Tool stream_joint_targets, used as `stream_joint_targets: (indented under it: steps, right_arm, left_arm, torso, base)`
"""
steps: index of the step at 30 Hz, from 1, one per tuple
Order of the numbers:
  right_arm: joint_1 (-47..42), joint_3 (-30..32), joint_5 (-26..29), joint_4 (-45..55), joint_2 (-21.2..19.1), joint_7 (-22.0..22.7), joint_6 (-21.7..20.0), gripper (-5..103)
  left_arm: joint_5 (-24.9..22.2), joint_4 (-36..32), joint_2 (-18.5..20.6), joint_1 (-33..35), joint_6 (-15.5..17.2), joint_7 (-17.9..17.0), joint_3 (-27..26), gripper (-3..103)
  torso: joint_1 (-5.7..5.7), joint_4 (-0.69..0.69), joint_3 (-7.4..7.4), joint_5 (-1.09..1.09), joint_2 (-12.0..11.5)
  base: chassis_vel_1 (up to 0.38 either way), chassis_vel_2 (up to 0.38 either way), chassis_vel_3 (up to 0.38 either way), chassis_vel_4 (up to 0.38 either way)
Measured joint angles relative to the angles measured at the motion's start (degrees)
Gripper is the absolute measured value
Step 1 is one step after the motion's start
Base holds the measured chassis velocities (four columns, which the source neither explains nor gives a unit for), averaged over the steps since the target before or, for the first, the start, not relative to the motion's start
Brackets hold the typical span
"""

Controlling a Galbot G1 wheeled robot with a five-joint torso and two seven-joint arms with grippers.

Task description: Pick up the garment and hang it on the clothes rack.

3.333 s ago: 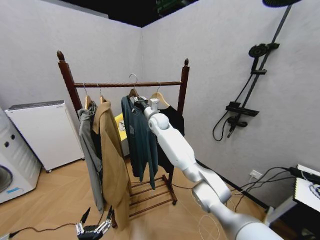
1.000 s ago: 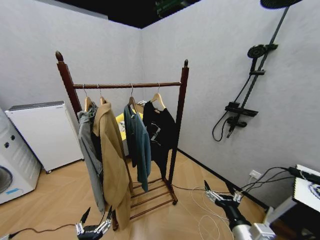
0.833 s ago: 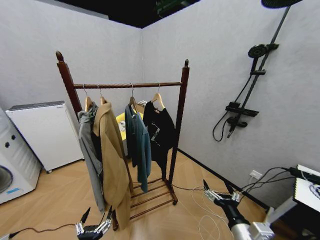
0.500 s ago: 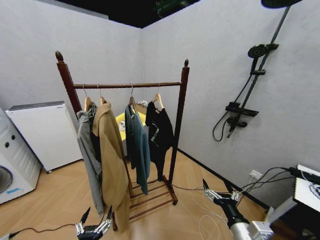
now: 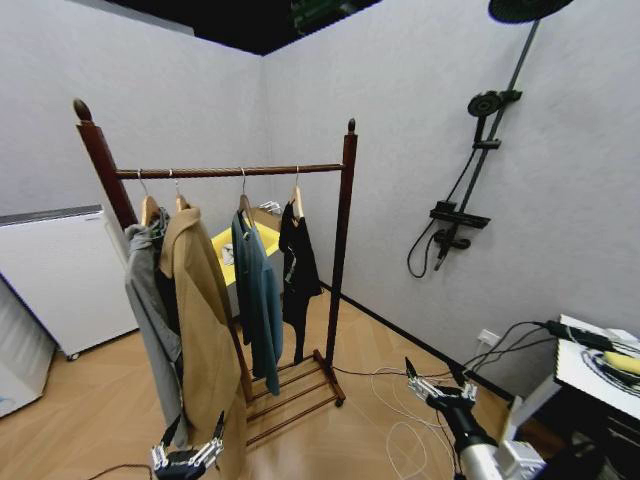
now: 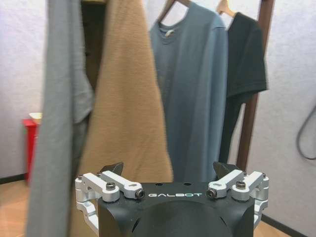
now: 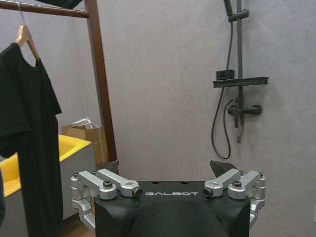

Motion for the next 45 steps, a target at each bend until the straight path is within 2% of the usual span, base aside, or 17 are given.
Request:
stream_joint_targets:
  steps: [45]
  right_arm:
    - [0.07, -0.05, 0.06, -0.04, 0.00, 0.03, -0.04, 100]
  left_arm:
    - [0.00, 0.00, 0.00, 0.00, 0.00, 0.00, 0.00, 100]
  torso:
    - [0.00, 0.00, 0.00, -0.01, 0.00]
  base:
    - [-0.118, -0.124, -0.122, -0.126]
